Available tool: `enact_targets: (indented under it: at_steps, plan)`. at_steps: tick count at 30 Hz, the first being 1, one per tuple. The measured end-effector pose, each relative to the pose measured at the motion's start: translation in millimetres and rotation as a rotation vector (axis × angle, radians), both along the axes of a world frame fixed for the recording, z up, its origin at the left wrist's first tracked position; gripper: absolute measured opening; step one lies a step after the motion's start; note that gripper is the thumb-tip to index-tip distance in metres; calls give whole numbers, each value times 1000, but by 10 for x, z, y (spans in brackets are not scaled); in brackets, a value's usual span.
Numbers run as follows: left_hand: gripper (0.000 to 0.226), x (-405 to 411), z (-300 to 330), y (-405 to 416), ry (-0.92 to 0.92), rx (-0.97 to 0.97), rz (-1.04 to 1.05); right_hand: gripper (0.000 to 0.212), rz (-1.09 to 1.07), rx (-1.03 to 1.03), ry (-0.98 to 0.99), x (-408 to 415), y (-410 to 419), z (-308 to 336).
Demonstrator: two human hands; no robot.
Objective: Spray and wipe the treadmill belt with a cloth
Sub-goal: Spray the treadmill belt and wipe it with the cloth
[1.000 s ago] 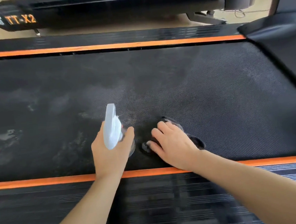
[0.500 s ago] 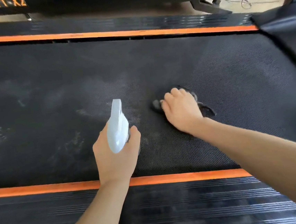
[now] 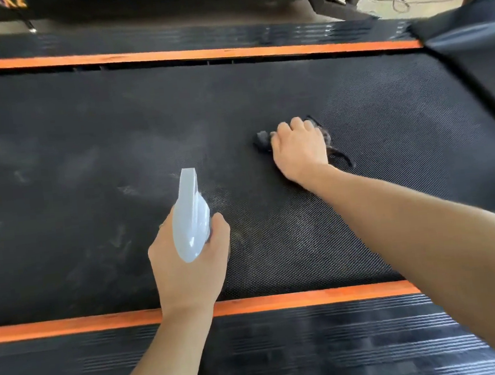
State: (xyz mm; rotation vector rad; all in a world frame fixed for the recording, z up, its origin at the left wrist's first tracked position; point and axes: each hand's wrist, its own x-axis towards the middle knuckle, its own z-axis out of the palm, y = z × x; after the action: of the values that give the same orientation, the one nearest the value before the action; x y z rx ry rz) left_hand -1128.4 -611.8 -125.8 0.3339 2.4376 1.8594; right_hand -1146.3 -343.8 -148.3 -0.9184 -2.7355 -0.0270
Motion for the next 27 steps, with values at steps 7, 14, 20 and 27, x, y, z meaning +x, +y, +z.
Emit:
enact_targets:
  at_steps: [7,14,20,27]
  plan:
    - [20,28,29,1,24,-23,28,26,664,-171,-38,761,-1185,23]
    - [26,26,3,37,33,-38,64,26,840,-14,-81,500,-853,9]
    - [13,45,26,48,-27,-33,79,41,3,-46,60,290,561,-49]
    - [18,37,27,32,-54,-46,93,33,291,-147,15,915,123,-51]
